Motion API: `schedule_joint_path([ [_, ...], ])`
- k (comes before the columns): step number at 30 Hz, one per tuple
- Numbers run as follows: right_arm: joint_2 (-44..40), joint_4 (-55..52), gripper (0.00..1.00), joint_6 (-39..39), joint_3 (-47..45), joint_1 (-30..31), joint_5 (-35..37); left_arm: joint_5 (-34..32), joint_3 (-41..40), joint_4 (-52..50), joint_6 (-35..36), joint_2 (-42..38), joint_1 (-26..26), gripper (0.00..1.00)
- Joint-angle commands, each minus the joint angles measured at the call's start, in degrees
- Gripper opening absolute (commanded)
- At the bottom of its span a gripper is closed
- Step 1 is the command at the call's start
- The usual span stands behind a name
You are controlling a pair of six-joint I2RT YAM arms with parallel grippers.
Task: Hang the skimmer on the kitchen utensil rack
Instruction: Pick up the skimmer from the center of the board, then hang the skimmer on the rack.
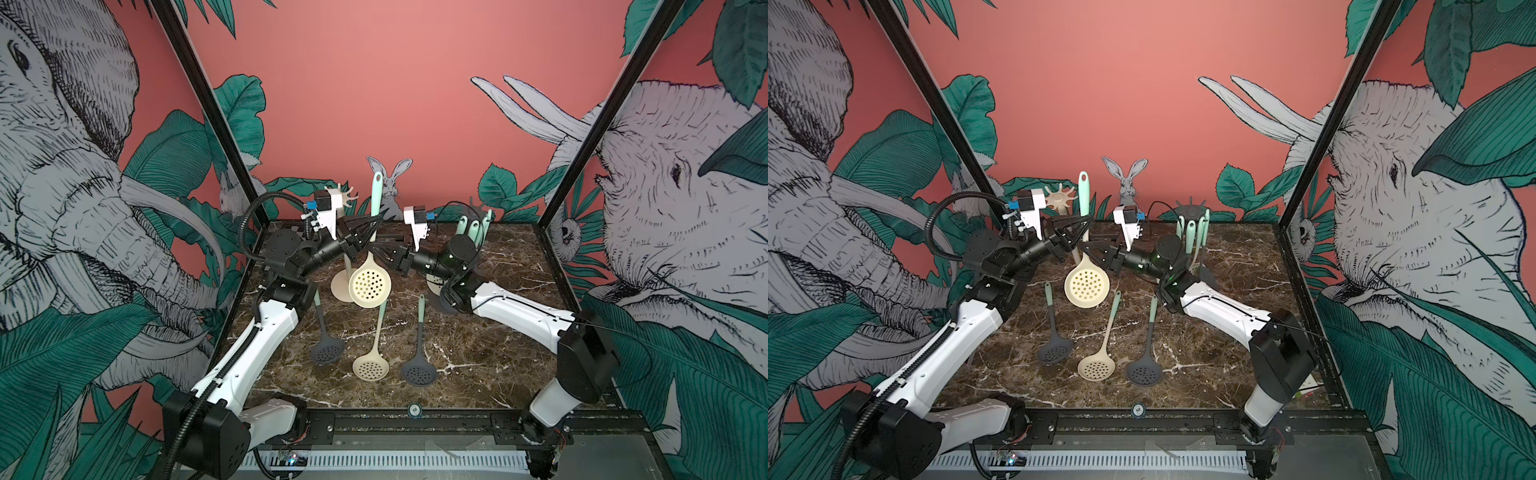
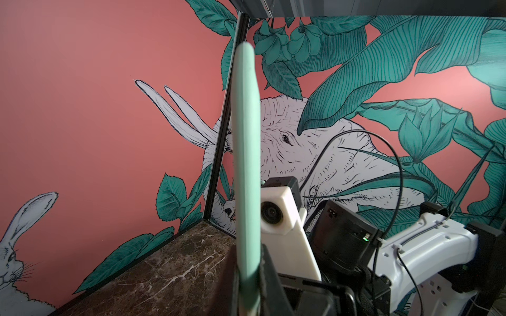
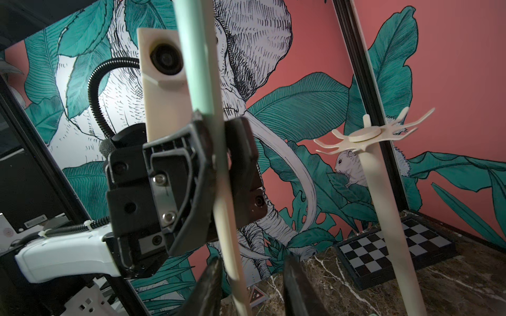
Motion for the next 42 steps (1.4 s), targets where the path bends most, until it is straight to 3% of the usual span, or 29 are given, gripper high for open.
schedule_joint_path([
  [1, 0.7, 3.5, 0.23, 0.9, 1.7, 0.5, -1.8, 0.9, -0.6, 3.8, -1.4, -0.9, 0.0, 0.0],
  [4, 0.6, 3.2, 0.02, 0.3, 1.3, 0.4, -1.1, 0.6, -0.9, 3.4, -0.7, -1.6, 0.0, 0.0],
  [6, 0.6, 2.7, 0.0, -0.4, 1.2, 0.4, -0.8, 0.0, -1.0, 1.6, 0.7, -2.5, 0.0, 0.0],
  [12, 1.1, -1.7, 0.0, -3.3, 2.4, 0.4, -1.1, -7.2, -1.6, -9.8, 10.7, -9.4, 0.0, 0.53],
  [16, 3.5, -7.6, 0.0, -5.6, 6.5, 0.4, -2.8, -18.0, -4.8, -13.9, 16.3, -16.8, 0.0, 0.7],
  [20, 8.3, -8.8, 0.0, -3.5, 11.3, 0.6, -10.6, -29.3, -9.1, -15.6, 21.2, -25.1, 0.1, 0.72],
  [23, 11.7, -9.2, 0.0, -1.5, 14.2, 0.9, -12.6, -41.8, -15.3, -10.8, 21.3, -30.9, 0.0, 0.73],
  [26, 13.5, -10.0, 0.0, -1.6, 15.6, 1.4, -12.8, -48.9, -18.7, -9.8, 22.9, -34.5, 0.1, 0.74],
  [42, 12.6, -11.4, 0.0, -4.0, 11.8, 2.4, -13.1, -49.2, -18.5, -10.7, 24.6, -32.4, 0.2, 0.74],
])
